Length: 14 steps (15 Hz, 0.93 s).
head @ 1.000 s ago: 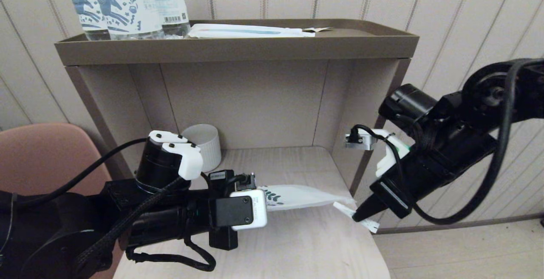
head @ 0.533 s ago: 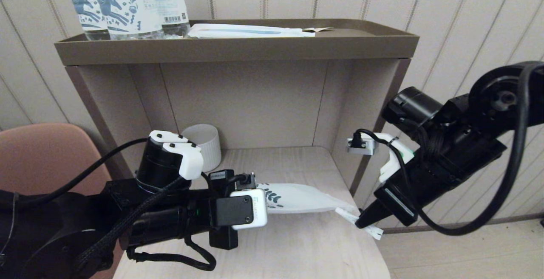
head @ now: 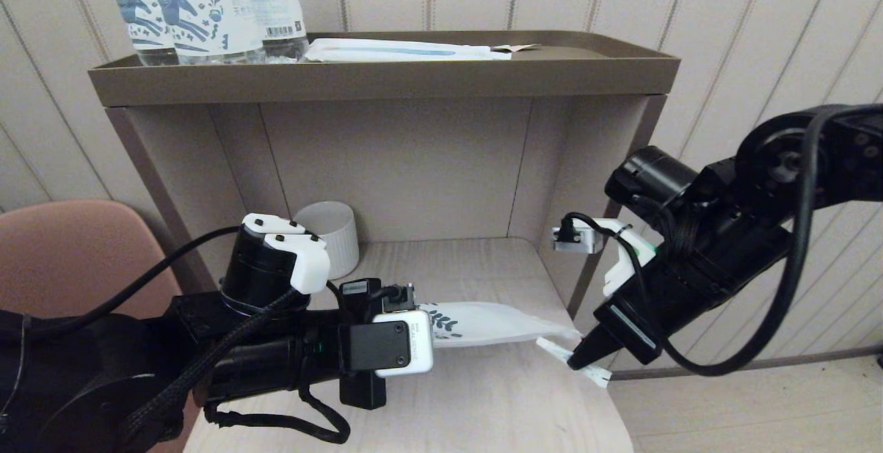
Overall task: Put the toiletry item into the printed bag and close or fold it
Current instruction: Place the toothpaste on the table
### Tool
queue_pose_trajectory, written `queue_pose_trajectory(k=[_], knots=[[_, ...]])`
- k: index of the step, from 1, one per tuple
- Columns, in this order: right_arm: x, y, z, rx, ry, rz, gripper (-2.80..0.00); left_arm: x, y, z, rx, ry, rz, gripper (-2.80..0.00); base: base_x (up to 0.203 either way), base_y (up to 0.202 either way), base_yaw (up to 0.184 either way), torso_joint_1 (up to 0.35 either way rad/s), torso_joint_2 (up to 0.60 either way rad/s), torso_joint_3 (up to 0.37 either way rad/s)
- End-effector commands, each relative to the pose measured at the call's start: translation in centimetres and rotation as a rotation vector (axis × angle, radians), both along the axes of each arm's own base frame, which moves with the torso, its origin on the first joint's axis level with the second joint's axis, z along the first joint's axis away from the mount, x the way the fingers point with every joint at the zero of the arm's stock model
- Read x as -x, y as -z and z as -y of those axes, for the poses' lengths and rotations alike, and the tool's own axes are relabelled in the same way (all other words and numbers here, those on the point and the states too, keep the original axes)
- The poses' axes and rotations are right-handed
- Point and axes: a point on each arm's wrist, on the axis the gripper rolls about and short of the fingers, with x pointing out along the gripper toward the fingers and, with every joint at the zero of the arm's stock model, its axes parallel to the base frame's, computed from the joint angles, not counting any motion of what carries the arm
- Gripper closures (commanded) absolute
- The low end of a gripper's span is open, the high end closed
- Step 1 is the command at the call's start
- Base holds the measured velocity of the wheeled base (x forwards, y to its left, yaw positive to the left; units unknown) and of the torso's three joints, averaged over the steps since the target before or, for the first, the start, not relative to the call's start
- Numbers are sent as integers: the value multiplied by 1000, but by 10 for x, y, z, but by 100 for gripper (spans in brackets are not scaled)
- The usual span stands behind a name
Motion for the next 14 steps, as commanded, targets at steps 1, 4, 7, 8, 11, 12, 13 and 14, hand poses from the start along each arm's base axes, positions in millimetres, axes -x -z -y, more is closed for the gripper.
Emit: queue_pose_trajectory(k=[1,4,7,8,11,12,13,14], knots=[[-3,4,-2,4,-6,-14,0,0,0,0,0,4,6,0,0,0,0,0,0,0],[0,0,-1,0,-5,-4,0,-1,0,0,1,2,4,0,0,0,0,0,0,0],[20,-14,4,-16,-17,32,0,-1,0,1,0,2,3,0,0,0,0,0,0,0],[23,-14,4,-15,-20,28,0,-2,-1,1,2,2,5,0,0,0,0,0,0,0],[23,-5,2,-1,-30,2,0,-1,0,1,1,2,4,0,0,0,0,0,0,0],[22,-3,0,2,-33,-5,0,-1,1,1,-1,2,2,0,0,0,0,0,0,0],[20,-2,-1,4,-31,-9,0,-1,0,1,0,2,3,0,0,0,0,0,0,0],[16,-1,-2,4,-31,-8,0,-1,1,0,-1,2,2,0,0,0,0,0,0,0]])
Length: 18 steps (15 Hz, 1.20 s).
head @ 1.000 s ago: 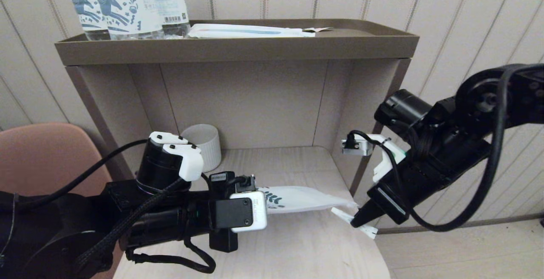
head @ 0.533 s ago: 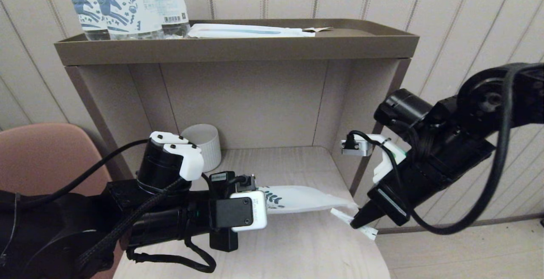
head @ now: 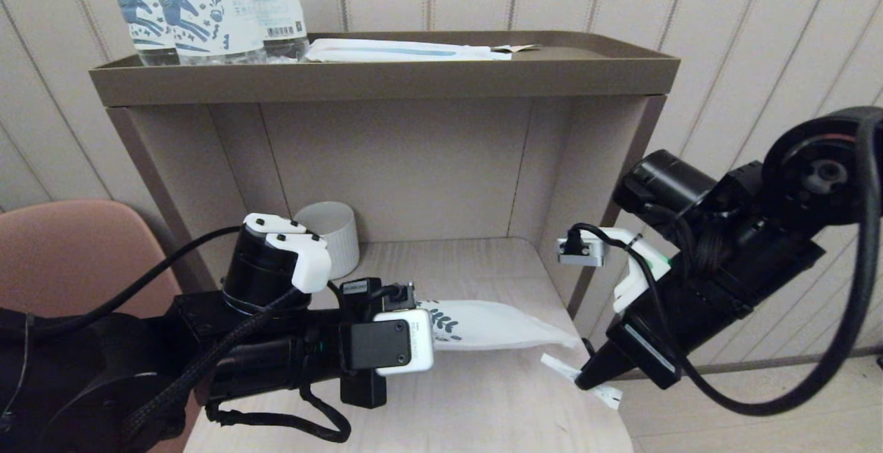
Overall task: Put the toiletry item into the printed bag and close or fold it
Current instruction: Place the toothpaste on the table
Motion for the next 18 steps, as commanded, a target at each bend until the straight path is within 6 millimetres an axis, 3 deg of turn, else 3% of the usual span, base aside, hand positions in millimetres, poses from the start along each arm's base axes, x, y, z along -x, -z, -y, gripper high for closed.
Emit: queue_pose_trajectory(k=[1,12,18], knots=[[-5,3,-1,2,1,-9,0,0,0,0,-1,5,5,0,0,0,0,0,0,0],[-15,8,-5,2,5,-12,0,0,1,0,-3,6,2,0,0,0,0,0,0,0],[8,-15,8,-30,16,56,0,-2,-2,1,65,-18,-74,0,0,0,0,0,0,0]])
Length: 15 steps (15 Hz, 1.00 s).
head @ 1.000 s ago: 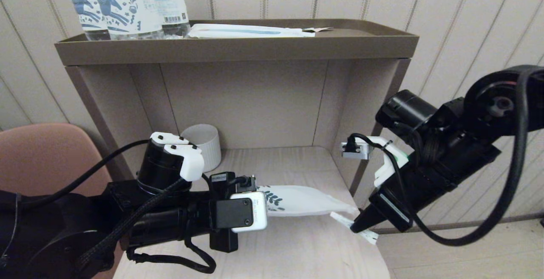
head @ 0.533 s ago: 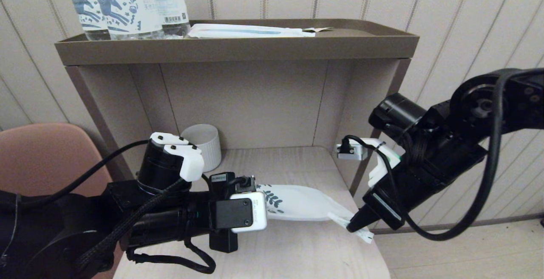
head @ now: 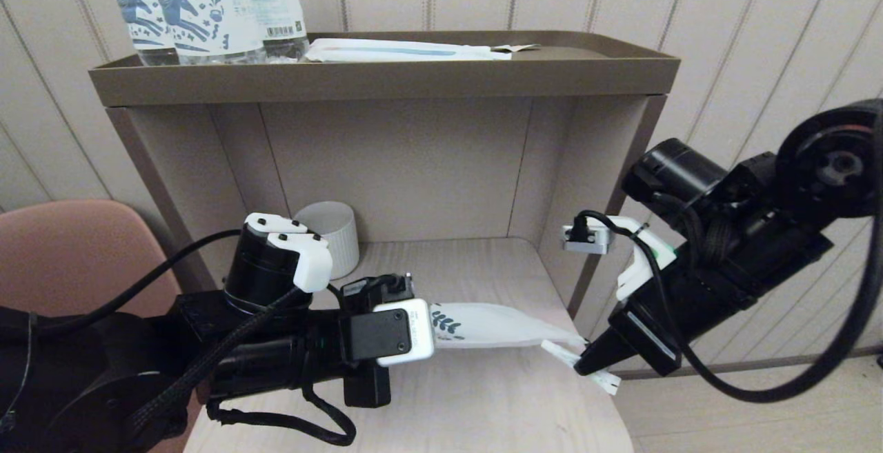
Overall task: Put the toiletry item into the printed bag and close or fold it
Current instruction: Place the toothpaste on the table
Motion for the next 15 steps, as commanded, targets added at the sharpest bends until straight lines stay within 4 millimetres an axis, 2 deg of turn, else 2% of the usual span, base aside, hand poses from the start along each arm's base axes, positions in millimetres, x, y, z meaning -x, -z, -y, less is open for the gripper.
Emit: queue_pose_trajectory(k=[1,3,5,8,12,15], knots=[[8,-7,4,-12,3,20,0,-4,-4,-2,33,-11,-19,0,0,0,0,0,0,0],[3,-6,11,-16,40,26,0,-19,-8,-16,78,-103,-55,0,0,0,0,0,0,0],[-3,-8,16,-23,69,45,0,-37,-11,-39,110,-202,-67,0,0,0,0,0,0,0],[-5,-3,15,-18,64,30,0,-58,-16,-73,155,-308,-77,0,0,0,0,0,0,0],[-35,28,-7,18,59,-24,0,-52,-34,-80,314,-344,-93,0,0,0,0,0,0,0],[-53,36,-18,36,87,-6,0,-44,-28,-83,338,-349,-94,0,0,0,0,0,0,0]])
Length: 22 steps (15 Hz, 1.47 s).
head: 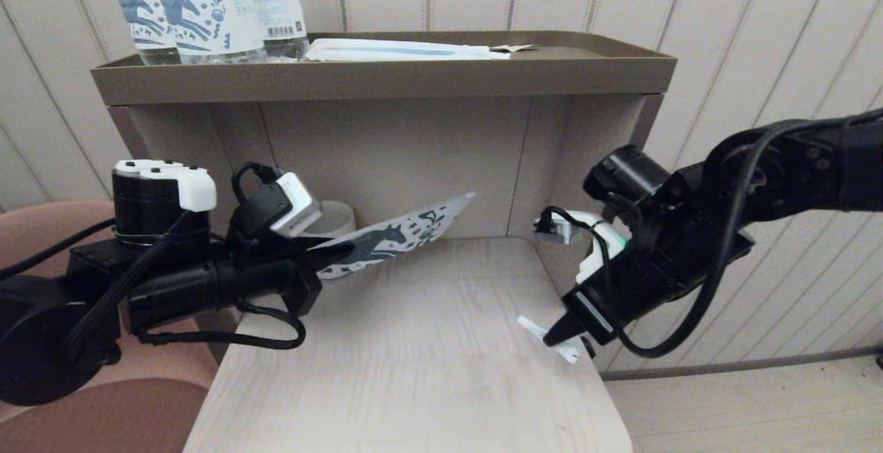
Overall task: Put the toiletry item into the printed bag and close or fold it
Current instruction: Place the toothpaste on the table, then pick up the toothpaste
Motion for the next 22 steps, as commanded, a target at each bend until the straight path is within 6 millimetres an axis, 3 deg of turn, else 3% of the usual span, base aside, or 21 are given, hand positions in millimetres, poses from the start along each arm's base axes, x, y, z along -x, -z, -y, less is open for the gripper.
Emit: queue_pose_trajectory(k=[1,4,5,7,8,13,22], knots=[[-13,13,-7,11,0,-28,0,5,1,-2,-1,4,5,0,0,0,0,0,0,0],[-26,18,-16,23,12,-29,0,9,2,-3,-4,8,1,0,0,0,0,0,0,0],[-25,17,-17,28,14,-24,-280,10,3,-3,-6,9,-2,0,0,0,0,0,0,0],[-22,16,-17,28,14,-25,-280,11,4,-1,-9,17,-5,0,0,0,0,0,0,0],[-21,15,-15,28,16,-25,0,13,5,1,-11,27,-5,0,0,0,0,0,0,0],[-4,7,-9,23,13,-19,0,25,2,6,-6,63,5,0,0,0,0,0,0,0],[61,-24,-1,-13,-62,46,0,52,16,22,-14,159,-63,0,0,0,0,0,0,0]])
